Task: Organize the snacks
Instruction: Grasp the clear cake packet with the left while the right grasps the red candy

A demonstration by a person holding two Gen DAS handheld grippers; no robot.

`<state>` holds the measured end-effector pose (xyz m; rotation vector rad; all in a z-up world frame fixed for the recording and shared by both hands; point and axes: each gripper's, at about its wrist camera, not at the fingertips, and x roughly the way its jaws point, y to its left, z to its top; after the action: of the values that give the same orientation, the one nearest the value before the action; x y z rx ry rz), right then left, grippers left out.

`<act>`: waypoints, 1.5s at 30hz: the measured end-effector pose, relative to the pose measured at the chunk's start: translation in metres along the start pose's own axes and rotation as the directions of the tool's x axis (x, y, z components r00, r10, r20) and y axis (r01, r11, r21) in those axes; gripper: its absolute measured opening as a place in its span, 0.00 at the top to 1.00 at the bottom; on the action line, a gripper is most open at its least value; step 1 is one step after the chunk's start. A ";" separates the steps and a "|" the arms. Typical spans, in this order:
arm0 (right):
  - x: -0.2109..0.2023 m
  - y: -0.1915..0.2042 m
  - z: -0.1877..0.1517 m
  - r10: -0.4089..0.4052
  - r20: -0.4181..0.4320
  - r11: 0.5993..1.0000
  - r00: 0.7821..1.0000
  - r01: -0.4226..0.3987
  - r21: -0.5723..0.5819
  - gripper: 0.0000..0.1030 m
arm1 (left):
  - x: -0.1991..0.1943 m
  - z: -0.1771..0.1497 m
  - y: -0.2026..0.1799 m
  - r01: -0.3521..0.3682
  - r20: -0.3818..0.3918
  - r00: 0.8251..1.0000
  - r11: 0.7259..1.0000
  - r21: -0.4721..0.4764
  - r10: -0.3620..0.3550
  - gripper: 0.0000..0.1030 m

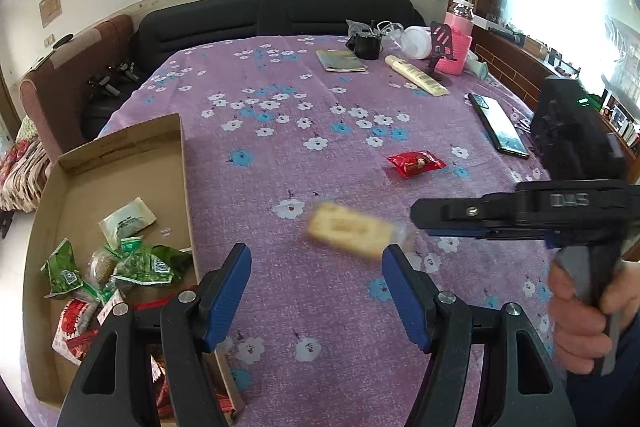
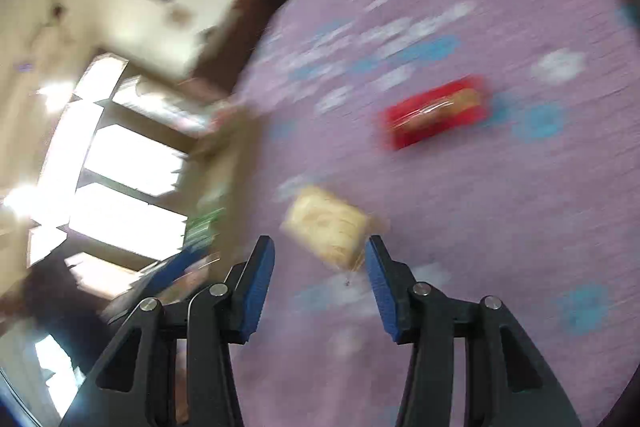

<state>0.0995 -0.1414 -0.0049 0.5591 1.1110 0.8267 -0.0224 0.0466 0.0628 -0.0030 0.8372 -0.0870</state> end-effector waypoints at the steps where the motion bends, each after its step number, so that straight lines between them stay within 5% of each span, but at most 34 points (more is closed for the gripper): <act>1: -0.002 0.002 0.001 -0.025 0.017 1.000 1.000 0.025 -0.018 0.54 | 0.002 0.001 0.001 0.005 -0.009 1.000 1.000 -0.008 -0.005 0.31; 4: -0.010 -0.006 0.003 -0.147 0.073 0.989 0.986 0.147 0.004 0.54 | 0.012 0.002 0.002 0.045 -0.053 0.997 0.998 -0.046 -0.048 0.31; 10: -0.024 -0.017 0.005 -0.181 0.145 0.983 0.973 0.174 0.062 0.54 | 0.046 0.004 -0.001 0.044 -0.176 0.981 0.982 -0.183 -0.077 0.31; 15: -0.040 -0.015 0.007 -0.205 0.221 0.978 0.954 0.193 0.073 0.54 | 0.071 0.011 -0.006 -0.035 -0.206 0.978 0.976 -0.217 -0.011 0.31; 20: -0.063 -0.016 0.009 -0.267 0.330 0.964 0.905 0.247 0.101 0.54 | 0.090 0.015 -0.027 -0.105 -0.192 0.977 0.992 -0.076 0.089 0.32; 22: -0.067 -0.018 0.011 -0.282 0.359 0.959 0.889 0.258 0.115 0.54 | 0.090 0.014 -0.040 -0.093 -0.134 0.987 0.996 0.016 0.094 0.52; 25: -0.071 -0.021 0.012 -0.300 0.381 0.954 0.875 0.272 0.126 0.54 | 0.088 0.011 -0.059 -0.087 -0.076 0.992 0.985 0.148 0.099 0.65; 31: -0.068 -0.025 0.013 -0.324 0.381 0.946 0.866 0.303 0.117 0.55 | 0.091 0.014 -0.037 -0.003 -0.054 0.998 0.997 0.077 0.007 0.66; 39: -0.043 -0.014 0.026 -0.342 0.297 0.939 0.892 0.339 0.061 0.55 | 0.095 0.024 -0.010 -0.043 -0.054 0.998 0.998 -0.049 0.040 0.66; 45: -0.008 -0.001 0.075 -0.383 0.203 0.919 0.901 0.394 -0.015 0.56 | 0.096 0.021 -0.011 -0.072 -0.054 0.996 0.997 -0.035 0.070 0.66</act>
<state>0.1684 -0.1477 0.0255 0.3447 0.9705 0.4409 0.0562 0.0277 0.0062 -0.0059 0.8910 -0.0051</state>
